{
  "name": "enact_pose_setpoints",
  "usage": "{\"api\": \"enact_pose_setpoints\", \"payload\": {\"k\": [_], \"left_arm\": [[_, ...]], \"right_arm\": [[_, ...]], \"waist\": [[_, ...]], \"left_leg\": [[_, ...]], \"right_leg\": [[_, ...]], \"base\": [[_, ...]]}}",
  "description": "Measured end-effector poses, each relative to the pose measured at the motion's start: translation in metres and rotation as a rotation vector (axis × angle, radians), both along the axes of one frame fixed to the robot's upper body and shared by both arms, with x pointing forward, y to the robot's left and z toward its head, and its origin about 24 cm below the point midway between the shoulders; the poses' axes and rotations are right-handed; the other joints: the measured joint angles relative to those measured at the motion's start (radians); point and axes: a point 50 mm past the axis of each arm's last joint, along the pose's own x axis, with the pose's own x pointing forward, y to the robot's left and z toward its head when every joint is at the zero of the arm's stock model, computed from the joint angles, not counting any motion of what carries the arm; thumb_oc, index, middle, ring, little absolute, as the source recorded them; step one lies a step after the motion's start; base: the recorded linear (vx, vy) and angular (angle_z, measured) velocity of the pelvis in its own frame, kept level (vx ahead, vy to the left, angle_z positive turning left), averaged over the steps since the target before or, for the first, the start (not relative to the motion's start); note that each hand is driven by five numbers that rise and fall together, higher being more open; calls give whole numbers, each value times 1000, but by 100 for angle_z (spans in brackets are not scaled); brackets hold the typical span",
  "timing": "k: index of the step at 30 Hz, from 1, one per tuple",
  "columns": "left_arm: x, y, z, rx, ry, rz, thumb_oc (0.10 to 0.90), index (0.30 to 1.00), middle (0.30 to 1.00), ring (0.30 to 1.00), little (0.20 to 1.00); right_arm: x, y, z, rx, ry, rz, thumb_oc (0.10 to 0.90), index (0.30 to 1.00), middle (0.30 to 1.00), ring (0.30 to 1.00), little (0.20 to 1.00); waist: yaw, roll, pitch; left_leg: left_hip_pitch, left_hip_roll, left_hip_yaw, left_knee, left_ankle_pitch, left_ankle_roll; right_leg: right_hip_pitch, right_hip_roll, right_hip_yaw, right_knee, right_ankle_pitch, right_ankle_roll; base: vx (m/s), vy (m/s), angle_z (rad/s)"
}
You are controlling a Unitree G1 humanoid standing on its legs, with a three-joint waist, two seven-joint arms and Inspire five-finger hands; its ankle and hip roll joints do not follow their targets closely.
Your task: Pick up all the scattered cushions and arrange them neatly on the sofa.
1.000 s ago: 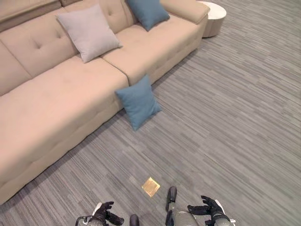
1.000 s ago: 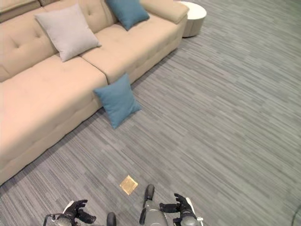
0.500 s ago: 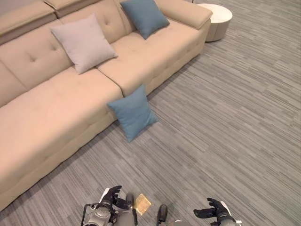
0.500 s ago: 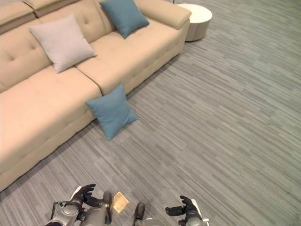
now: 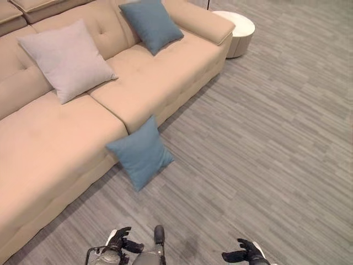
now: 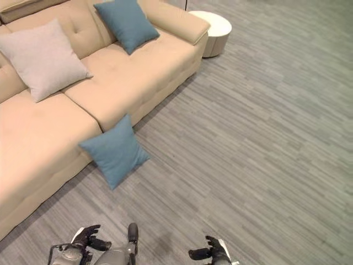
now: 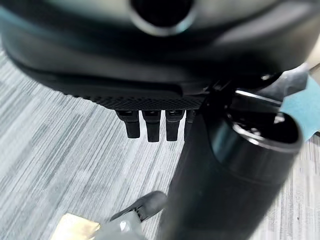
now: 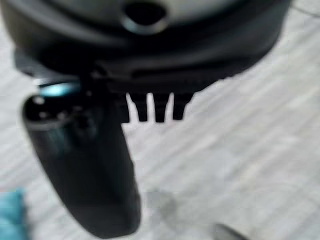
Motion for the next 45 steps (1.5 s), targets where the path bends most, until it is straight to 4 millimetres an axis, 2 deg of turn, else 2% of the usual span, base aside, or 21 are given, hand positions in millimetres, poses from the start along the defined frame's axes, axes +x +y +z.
{"api": "enact_pose_setpoints", "payload": {"k": [2,3,7,10,11,14,17,18,19,21,23,25,27,30,34,37,39,40,42,43,45], "left_arm": [[0,-1,0,8,-2,-23,800,900,900,900,900],[2,-5,0,0,-5,-30,800,900,900,900,900],[3,-16,-2,-26,-6,-33,800,900,900,900,900],[-5,-15,-6,-21,33,-23,800,900,900,900,900],[-10,-13,-8,-14,61,-12,800,900,900,900,900],[-20,-9,-11,-7,85,4,800,900,900,900,900],[-26,-15,-14,-23,97,0,800,900,900,900,900],[-23,-17,-13,-27,88,-3,800,900,900,900,900],[-19,-20,-12,-37,73,-11,800,900,900,900,900],[-5,-16,-6,-35,19,-20,800,900,900,900,900],[7,-18,-1,-36,-32,-29,800,900,900,900,900],[13,-21,1,-44,-47,-36,800,900,900,900,900],[22,-33,3,-74,-80,-62,800,900,900,900,900],[24,-42,3,-102,-88,-71,800,900,900,900,900],[26,-40,4,-95,-94,-62,800,900,900,900,900],[16,-35,0,-97,-73,-23,800,900,900,900,900],[2,-30,-5,-88,-33,-8,800,900,900,900,900],[0,-27,-5,-80,-28,-4,800,900,900,900,900],[-1,-21,-4,-62,-17,-1,800,900,900,900,900],[1,-17,-3,-51,-19,-1,800,900,900,900,900],[4,-8,0,-28,-30,-1,800,900,900,900,900]], "right_arm": [[7,2,2,1,-19,16,800,900,900,900,900],[10,1,4,-2,-35,21,800,900,900,900,900],[15,1,6,-7,-44,35,800,900,900,900,900],[20,2,8,-6,-56,41,800,900,900,900,900],[28,4,11,7,-83,44,800,900,900,900,900],[20,6,8,23,-66,31,800,900,900,900,900],[18,-6,9,-2,-59,20,800,900,900,900,900],[17,-9,9,-12,-55,17,800,900,900,900,900],[17,-16,11,-18,-62,-17,800,900,900,900,900],[7,-19,8,-16,-42,-44,800,900,900,900,900],[13,-24,12,-34,-63,-32,800,900,900,900,900],[16,-24,13,-37,-71,-24,800,900,900,900,900],[9,-25,10,-33,-47,-50,800,900,900,900,900],[-4,-26,5,-37,2,-69,800,900,900,900,900],[-15,-28,2,-42,40,-85,800,900,900,900,900],[-15,-30,2,-52,34,-87,800,900,900,900,900],[-27,-29,-2,-54,72,-97,800,900,900,900,900],[-28,-27,-3,-48,76,-92,800,900,900,900,900],[-23,-23,-2,-40,61,-82,800,900,900,900,900],[-22,-21,-2,-35,56,-78,800,900,900,900,900],[-11,-15,0,-18,22,-64,800,900,900,900,900]], "waist": [[2,-5,2],[-8,11,11],[-13,43,35],[-35,54,51],[-69,52,66],[-74,33,74],[-73,78,51],[-73,76,50],[-73,65,51],[-61,19,49],[-56,19,46],[-71,18,54],[-86,16,72],[-90,22,86],[-78,57,85],[-67,78,74],[-65,70,18],[-63,56,12],[-64,43,13],[-61,44,13],[-58,37,11]], "left_leg": [[41,-15,-14,-7,-26,22],[56,-13,-33,-12,-45,33],[109,-1,-66,-31,-65,20],[133,4,-106,-30,-100,12],[146,0,-145,-28,-114,-6],[217,6,-201,-36,-160,-64],[230,89,-230,30,-209,-112],[231,96,-224,57,-213,-117],[179,106,-216,173,-203,-171],[57,82,-196,399,-188,-214],[-56,108,-163,622,-200,-215],[-108,137,-82,635,-201,-214],[-115,143,6,507,-201,-214],[-121,138,123,285,-162,-192],[-150,137,197,67,-42,-223],[-97,129,190,1,-7,-181],[-66,100,178,4,68,-71],[-49,85,186,-10,74,-54],[-12,61,195,-22,48,-26],[17,58,191,-31,38,-12],[47,51,185,-32,-4,2]], "right_leg": [[-129,-67,-6,154,-29,0],[-173,-79,-9,121,-34,-10],[-265,-96,-32,-161,18,-75],[-298,-62,39,-449,161,-65],[-298,-56,104,-590,238,-49],[-265,-71,102,-560,314,-81],[-215,-4,50,-526,336,-99],[-199,5,48,-529,354,-125],[-162,7,17,-547,341,-167],[-139,-5,2,-564,351,-213],[-119,22,-4,-570,334,-254],[-81,31,-41,-604,316,-286],[-39,32,-92,-636,308,-302],[-12,33,-143,-635,270,-288],[49,66,-181,-642,209,-255],[112,74,-166,-635,179,-211],[136,50,-152,-610,136,-173],[131,30,-144,-588,123,-159],[103,-16,-138,-456,89,-107],[41,-46,-137,-294,47,-69],[-51,-91,-131,-33,61,-38]], "base": [[251,39,37],[300,-7,31],[295,-68,29],[361,-124,37],[310,-123,68],[278,-130,68],[274,-248,73],[165,-277,94],[37,-143,95],[17,-122,65],[145,-197,5],[187,-143,25],[206,-33,64],[275,-11,64],[375,82,38],[286,121,-25],[277,149,-9],[99,150,-4],[101,143,-1],[105,113,-3],[82,87,8]]}}
